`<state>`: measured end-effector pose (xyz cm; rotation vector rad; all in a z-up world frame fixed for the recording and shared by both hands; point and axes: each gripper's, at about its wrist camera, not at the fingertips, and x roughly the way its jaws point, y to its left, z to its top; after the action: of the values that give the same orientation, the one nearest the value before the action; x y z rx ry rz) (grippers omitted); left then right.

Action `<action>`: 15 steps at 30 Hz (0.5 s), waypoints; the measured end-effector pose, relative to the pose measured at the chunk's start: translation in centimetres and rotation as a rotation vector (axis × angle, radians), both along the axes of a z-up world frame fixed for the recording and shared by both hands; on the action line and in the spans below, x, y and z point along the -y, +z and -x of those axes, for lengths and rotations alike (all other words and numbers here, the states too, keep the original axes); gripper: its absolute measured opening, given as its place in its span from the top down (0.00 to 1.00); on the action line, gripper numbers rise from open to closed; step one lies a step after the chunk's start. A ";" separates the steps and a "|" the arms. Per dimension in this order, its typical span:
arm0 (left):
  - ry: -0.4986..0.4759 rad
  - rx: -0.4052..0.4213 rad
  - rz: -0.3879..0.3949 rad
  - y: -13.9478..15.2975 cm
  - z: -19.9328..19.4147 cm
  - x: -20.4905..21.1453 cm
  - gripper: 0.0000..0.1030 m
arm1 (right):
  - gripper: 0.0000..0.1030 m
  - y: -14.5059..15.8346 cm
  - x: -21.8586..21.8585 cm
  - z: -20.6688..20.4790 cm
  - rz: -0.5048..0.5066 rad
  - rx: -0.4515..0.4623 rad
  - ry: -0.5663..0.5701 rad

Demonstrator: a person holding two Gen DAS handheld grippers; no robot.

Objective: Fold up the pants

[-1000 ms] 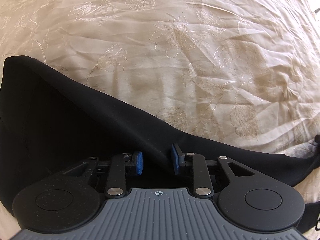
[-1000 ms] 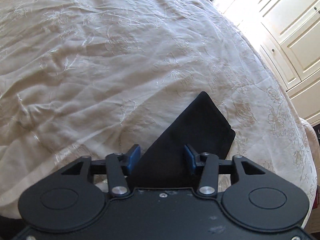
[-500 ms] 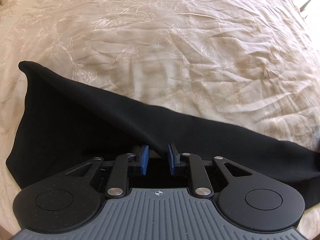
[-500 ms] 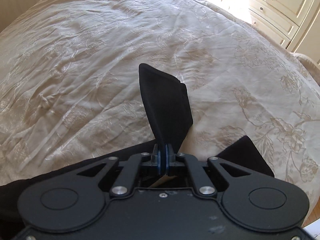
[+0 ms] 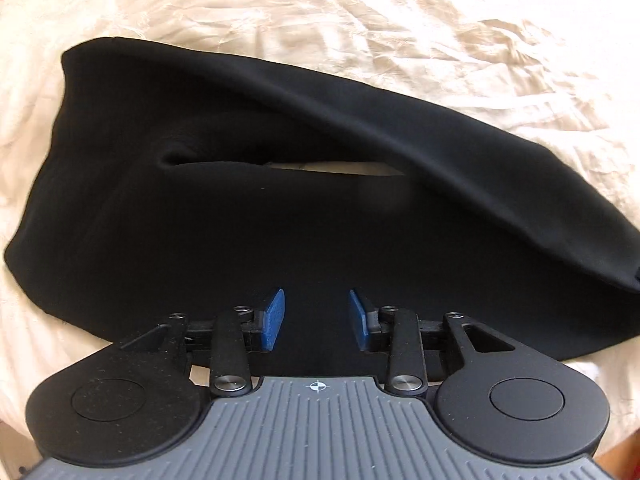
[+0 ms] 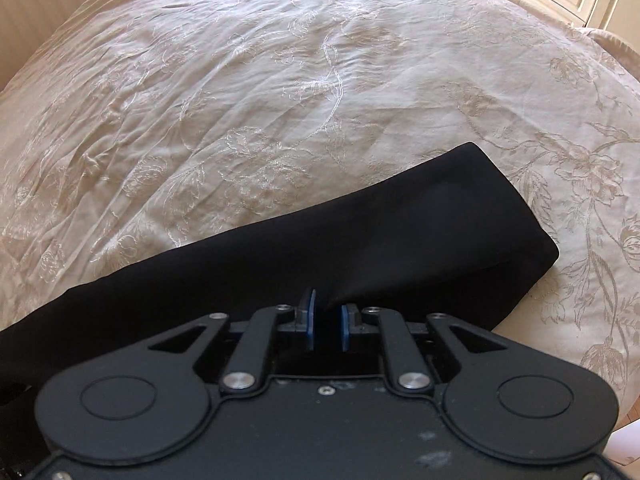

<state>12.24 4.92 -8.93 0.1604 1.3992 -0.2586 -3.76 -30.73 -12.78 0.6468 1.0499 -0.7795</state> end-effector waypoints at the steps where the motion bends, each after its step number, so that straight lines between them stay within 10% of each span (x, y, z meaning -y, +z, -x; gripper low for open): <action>1: 0.018 -0.024 0.051 -0.1 -0.3 -0.2 0.66 | 0.86 0.1 0.1 0.2 -0.003 0.010 -0.008; 4: 0.086 -0.057 0.136 -0.3 -1.2 -0.9 0.63 | 0.85 0.3 0.4 1.0 -0.014 0.035 -0.033; 15: 0.006 0.131 0.023 1.3 -4.4 -0.1 0.61 | 0.81 -0.1 1.2 2.1 -0.046 0.063 -0.116</action>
<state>16.61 5.00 -7.66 0.1515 1.2657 -0.2548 -5.87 -31.93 -12.86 0.7719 0.9822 -0.8319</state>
